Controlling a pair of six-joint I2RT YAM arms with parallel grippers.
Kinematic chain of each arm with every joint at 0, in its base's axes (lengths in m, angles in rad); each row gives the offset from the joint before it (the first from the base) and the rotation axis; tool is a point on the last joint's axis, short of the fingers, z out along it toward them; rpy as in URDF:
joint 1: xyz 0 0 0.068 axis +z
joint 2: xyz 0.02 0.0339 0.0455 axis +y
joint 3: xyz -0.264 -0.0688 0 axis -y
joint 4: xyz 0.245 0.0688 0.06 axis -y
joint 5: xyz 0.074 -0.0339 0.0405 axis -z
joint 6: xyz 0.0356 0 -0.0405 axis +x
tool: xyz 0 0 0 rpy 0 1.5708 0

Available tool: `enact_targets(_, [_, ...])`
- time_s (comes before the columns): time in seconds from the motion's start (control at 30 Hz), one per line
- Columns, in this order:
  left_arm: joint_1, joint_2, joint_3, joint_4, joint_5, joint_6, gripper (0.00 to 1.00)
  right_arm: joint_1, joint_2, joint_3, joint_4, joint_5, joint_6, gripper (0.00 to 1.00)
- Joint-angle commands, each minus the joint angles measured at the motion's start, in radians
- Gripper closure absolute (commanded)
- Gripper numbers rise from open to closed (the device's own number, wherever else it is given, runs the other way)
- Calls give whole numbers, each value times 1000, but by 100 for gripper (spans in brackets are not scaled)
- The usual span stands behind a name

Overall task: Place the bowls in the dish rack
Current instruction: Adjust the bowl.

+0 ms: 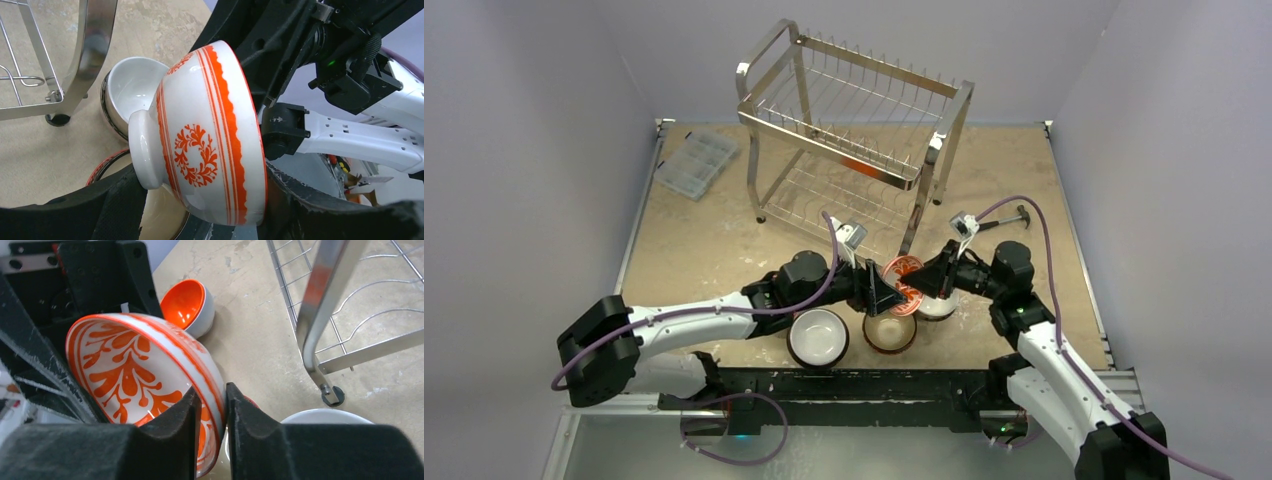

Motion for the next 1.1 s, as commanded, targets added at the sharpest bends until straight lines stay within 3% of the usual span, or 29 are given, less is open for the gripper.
enact_targets(0.0, [26,8,19,75,71,-52,100,13,-4,47,71,-71,-4,64])
enact_targets(0.2, [103,-10,-46,167,114,-112,100,12,-5,59,41,-57,-13,30])
enact_targets(0.33, [137,-45,-87,174,98,-119,100,12,-18,65,23,-39,-18,18])
enact_targets(0.73, [222,-181,-133,77,-64,-17,100,12,-73,83,-44,7,-36,6])
enact_targets(1.07, [230,-153,-117,178,-236,177,100,12,-117,80,-78,28,-35,1])
